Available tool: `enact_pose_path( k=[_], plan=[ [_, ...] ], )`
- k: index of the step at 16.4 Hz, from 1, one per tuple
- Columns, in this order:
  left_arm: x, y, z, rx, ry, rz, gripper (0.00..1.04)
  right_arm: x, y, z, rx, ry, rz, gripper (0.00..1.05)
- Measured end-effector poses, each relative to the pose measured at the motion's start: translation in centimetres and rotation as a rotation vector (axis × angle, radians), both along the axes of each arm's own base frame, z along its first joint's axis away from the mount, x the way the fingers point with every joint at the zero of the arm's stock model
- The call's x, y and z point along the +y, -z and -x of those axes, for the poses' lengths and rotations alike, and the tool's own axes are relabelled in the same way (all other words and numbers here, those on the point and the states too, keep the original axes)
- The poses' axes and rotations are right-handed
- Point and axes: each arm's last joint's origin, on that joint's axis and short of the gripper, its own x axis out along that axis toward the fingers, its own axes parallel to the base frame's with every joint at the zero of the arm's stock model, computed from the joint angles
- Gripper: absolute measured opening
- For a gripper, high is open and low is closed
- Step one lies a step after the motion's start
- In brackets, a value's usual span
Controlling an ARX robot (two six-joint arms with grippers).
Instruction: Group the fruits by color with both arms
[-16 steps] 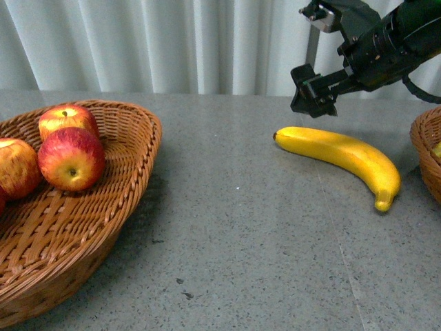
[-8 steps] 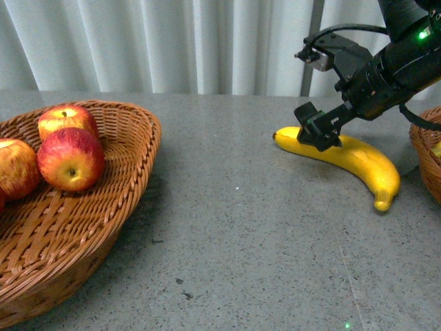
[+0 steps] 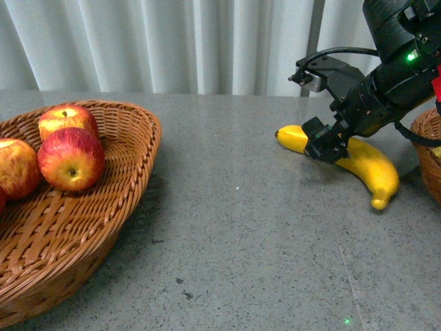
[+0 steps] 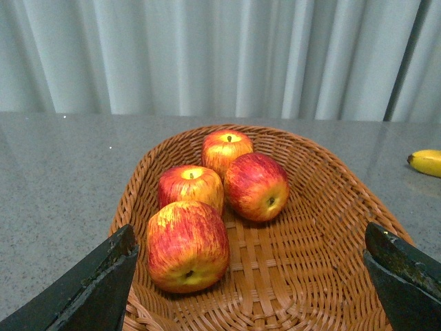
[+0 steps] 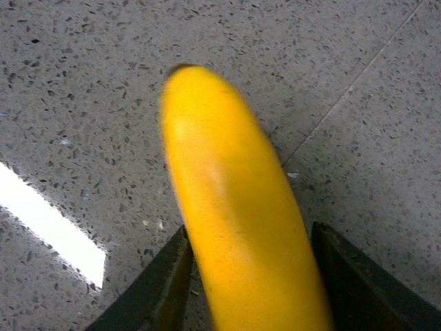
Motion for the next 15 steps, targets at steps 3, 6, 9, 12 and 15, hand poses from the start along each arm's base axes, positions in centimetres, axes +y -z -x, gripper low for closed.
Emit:
enact_pose_path(
  k=[3,6,9,12,15],
  plan=[
    [0.0,0.0,0.0,0.000,0.000,0.000,0.98,0.5,-0.1,0.4,0.001,-0.026,-0.019,0.36],
    [0.0,0.0,0.0,0.000,0.000,0.000,0.98,1.0,-2.9,0.6,-0.059,-0.058,-0.169,0.36],
    [0.0,0.0,0.0,0.000,0.000,0.000,0.98,-0.3,-9.4,1.3,-0.211,-0.072,-0.436,0.36],
    [0.0,0.0,0.0,0.000,0.000,0.000,0.98,-5.6,-12.8,3.1,-0.296,0.006,-0.579,0.36],
    [0.0,0.0,0.0,0.000,0.000,0.000,0.98,-13.1,-10.5,5.7,-0.304,0.146,-0.566,0.36]
  ],
)
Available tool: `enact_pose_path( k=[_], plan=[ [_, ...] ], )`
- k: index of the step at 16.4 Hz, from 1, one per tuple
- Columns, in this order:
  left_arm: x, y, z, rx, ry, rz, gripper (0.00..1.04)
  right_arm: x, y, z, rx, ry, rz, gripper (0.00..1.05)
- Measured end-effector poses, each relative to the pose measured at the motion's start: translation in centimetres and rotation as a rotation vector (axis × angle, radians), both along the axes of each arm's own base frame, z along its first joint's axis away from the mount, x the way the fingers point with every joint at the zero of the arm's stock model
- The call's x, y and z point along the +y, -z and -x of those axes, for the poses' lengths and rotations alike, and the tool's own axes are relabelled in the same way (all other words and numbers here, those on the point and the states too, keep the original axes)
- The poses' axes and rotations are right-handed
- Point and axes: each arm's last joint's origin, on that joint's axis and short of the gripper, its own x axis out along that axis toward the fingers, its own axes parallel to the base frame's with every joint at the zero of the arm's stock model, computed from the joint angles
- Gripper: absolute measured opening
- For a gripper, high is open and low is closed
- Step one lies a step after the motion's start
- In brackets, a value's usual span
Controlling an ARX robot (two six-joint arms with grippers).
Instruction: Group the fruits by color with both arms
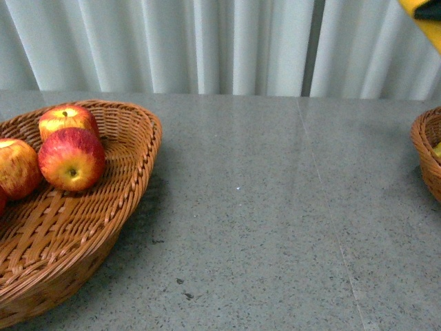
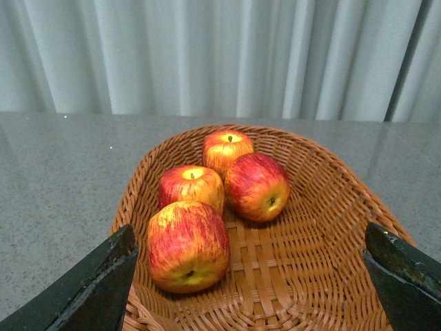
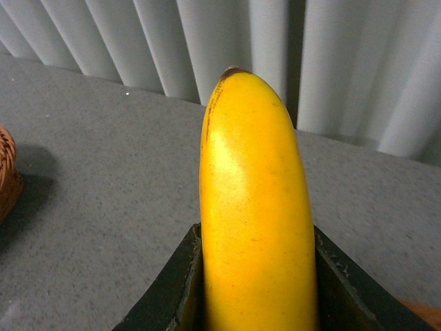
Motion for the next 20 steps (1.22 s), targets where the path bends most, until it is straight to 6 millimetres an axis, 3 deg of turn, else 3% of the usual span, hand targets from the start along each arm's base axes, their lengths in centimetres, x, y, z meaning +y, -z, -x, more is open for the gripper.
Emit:
enact_pose_path(
  k=[4,6,7,9,10,11,17,20],
  plan=[
    [0.0,0.0,0.0,0.000,0.000,0.000,0.98,-8.6,3.3,5.1,0.021,0.153,0.067,0.36],
    [0.0,0.0,0.0,0.000,0.000,0.000,0.98,-10.3,5.6,7.8,0.060,0.159,0.125,0.36],
    [0.0,0.0,0.0,0.000,0.000,0.000,0.98,-10.8,5.7,8.6,0.061,0.154,0.144,0.36],
    [0.0,0.0,0.0,0.001,0.000,0.000,0.98,-11.1,4.7,9.7,0.041,0.113,0.172,0.39],
    [0.0,0.0,0.0,0.000,0.000,0.000,0.98,-10.9,4.5,10.1,0.037,0.072,0.172,0.53],
    [0.0,0.0,0.0,0.000,0.000,0.000,0.98,-10.8,4.4,10.1,0.029,0.063,0.174,0.58],
    [0.0,0.0,0.0,0.000,0.000,0.000,0.98,-10.6,4.0,10.3,0.013,0.053,0.181,0.76],
    [0.0,0.0,0.0,0.000,0.000,0.000,0.98,-9.3,2.2,10.6,-0.065,0.030,0.163,1.00]
  ],
)
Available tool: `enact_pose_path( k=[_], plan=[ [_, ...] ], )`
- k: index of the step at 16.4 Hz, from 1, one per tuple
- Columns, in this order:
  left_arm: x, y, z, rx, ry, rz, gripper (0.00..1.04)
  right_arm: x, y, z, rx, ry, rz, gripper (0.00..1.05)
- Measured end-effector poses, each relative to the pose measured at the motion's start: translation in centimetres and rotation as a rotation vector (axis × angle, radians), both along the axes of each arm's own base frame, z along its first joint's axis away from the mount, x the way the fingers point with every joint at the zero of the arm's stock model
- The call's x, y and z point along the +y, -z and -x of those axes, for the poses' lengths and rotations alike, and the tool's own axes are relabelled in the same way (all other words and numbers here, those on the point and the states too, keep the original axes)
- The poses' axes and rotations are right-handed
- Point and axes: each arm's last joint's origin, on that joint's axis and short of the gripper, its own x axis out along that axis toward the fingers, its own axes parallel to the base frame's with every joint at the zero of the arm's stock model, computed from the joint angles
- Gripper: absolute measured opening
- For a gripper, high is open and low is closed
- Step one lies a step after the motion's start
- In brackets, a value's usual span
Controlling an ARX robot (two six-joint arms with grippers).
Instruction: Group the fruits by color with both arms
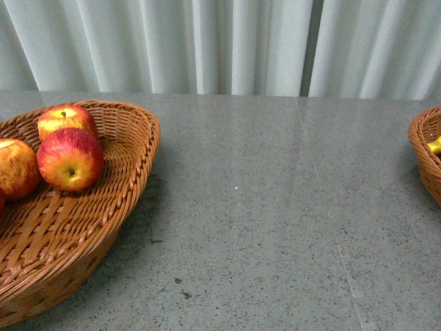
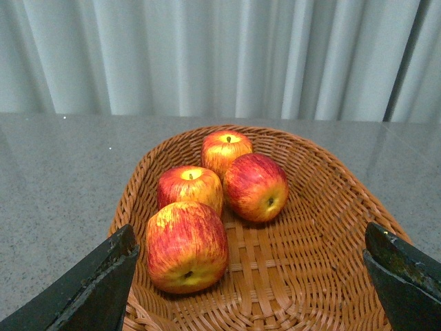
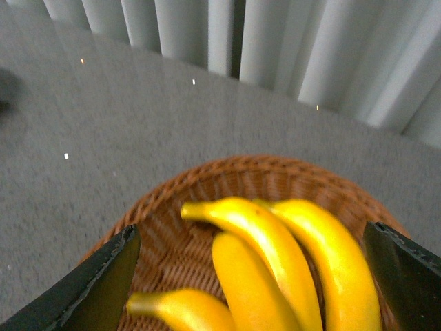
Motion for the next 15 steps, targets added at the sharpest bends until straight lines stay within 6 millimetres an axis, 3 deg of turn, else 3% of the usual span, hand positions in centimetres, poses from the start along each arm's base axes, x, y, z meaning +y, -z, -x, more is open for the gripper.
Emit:
enact_pose_path(
  k=[3,5,6,7,8,10,12,15],
  plan=[
    [0.0,0.0,0.0,-0.001,0.000,0.000,0.98,2.7,-3.5,0.7,-0.157,-0.030,-0.095,0.98],
    [0.0,0.0,0.0,0.000,0.000,0.000,0.98,5.7,-6.0,2.8,-0.259,0.015,-0.169,0.94],
    [0.0,0.0,0.0,0.000,0.000,0.000,0.98,7.7,-5.6,4.8,-0.287,0.182,-0.153,0.81],
    [0.0,0.0,0.0,0.000,0.000,0.000,0.98,9.3,-4.1,7.7,-0.274,0.315,-0.139,0.66],
    [0.0,0.0,0.0,0.000,0.000,0.000,0.98,9.5,-2.6,10.0,-0.264,0.421,-0.123,0.54],
    [0.0,0.0,0.0,0.000,0.001,0.000,0.98,9.9,0.7,14.6,-0.246,0.473,-0.116,0.28],
    [0.0,0.0,0.0,0.000,0.000,0.000,0.98,10.9,2.6,16.8,-0.306,0.479,-0.120,0.02],
    [0.0,0.0,0.0,0.000,0.000,0.000,0.98,11.5,4.4,17.4,-0.301,0.469,-0.125,0.02]
  ],
)
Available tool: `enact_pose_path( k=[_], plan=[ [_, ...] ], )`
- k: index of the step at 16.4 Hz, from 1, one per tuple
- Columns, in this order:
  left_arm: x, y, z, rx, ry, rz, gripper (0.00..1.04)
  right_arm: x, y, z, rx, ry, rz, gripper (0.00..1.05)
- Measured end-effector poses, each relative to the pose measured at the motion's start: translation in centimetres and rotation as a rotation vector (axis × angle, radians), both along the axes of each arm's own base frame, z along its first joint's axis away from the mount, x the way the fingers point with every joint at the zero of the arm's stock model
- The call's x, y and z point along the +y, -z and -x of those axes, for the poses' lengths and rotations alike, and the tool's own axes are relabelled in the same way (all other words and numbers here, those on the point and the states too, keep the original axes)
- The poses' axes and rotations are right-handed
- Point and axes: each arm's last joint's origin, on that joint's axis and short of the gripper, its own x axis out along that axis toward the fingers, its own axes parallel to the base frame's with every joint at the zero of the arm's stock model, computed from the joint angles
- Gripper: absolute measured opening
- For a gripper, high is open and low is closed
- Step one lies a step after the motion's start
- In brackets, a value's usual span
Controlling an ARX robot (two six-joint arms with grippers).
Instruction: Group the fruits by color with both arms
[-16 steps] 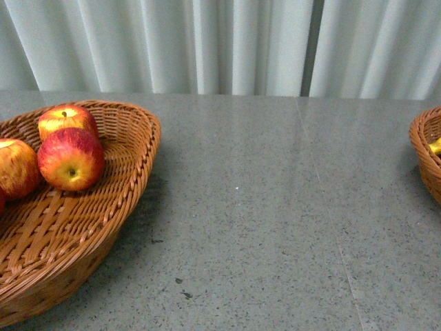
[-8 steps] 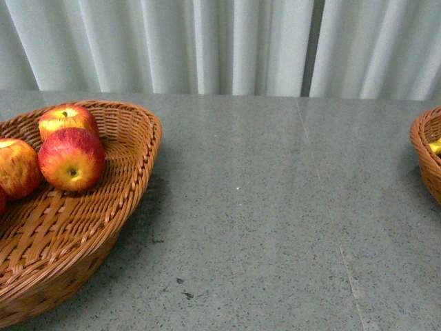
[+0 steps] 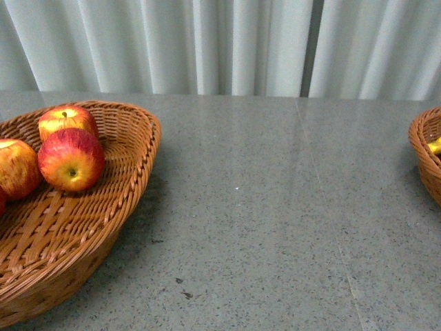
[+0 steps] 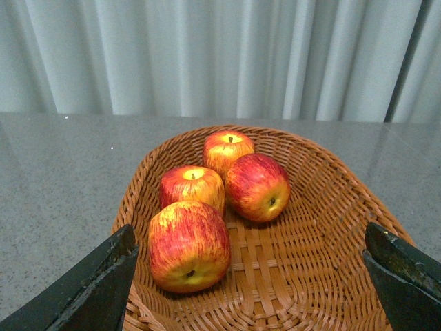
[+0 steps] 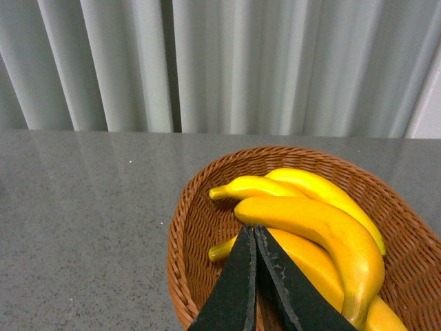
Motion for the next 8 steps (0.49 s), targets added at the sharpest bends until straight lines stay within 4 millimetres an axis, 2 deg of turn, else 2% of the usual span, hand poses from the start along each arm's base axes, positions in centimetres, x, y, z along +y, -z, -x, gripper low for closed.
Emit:
enact_pose_path(
  k=[8],
  plan=[
    [0.0,0.0,0.0,0.000,0.000,0.000,0.98,0.0,1.4,0.7,-0.005,-0.003,0.000,0.02]
  ],
)
